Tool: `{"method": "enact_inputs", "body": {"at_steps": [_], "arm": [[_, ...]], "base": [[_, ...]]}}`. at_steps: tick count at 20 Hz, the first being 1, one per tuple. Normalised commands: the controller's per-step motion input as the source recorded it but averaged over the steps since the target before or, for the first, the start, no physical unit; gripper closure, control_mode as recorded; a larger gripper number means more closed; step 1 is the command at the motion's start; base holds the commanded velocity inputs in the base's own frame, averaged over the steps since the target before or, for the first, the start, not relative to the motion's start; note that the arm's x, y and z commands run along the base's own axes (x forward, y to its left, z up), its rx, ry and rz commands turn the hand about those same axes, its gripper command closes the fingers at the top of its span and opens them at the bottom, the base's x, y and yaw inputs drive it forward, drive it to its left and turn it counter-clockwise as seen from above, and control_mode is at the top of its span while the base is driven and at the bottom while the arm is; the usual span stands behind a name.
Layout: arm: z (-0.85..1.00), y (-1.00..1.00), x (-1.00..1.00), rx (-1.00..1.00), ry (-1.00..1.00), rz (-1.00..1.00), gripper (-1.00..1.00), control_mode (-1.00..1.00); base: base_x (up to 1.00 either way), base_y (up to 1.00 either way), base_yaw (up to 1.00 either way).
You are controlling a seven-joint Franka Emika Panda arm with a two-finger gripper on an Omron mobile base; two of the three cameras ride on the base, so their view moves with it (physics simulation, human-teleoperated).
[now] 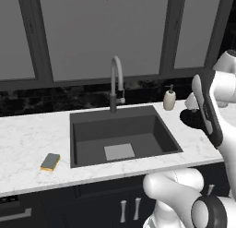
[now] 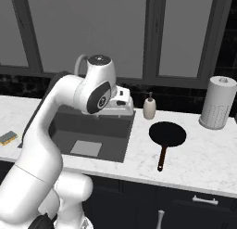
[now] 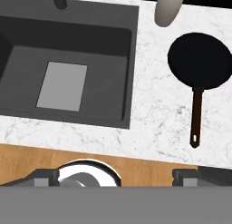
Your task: Pick the pan and sponge and place them into the sink. Then turn on the water.
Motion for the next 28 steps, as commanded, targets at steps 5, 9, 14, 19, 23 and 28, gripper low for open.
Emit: {"method": "enact_inputs", "body": {"at_steps": [5,9,14,19,23,28], "arm": [[-0.37,-0.62,-0.07,-0.02,0.0,0.0,-1.0,-1.0],[-0.32,-0.59,-0.03,-0.01,0.01,0.0,-1.0,-1.0],[-0.42,-0.62,0.0,-0.01,0.0,0.0,-1.0,-1.0],[-0.48,-0.66,0.01,0.0,0.0,-0.01,-1.0,-1.0],[-0.45,-0.52,0.11,0.0,0.0,-0.05,-1.0,-1.0],[-0.24,-0.3,0.25,0.02,0.02,0.0,-1.0,-1.0]], "base": [[0.0,0.0,0.0],[0.0,0.0,0.0],[0.0,0.0,0.0],[0.0,0.0,0.0],[0.0,0.0,0.0],[0.0,0.0,0.0]]}}
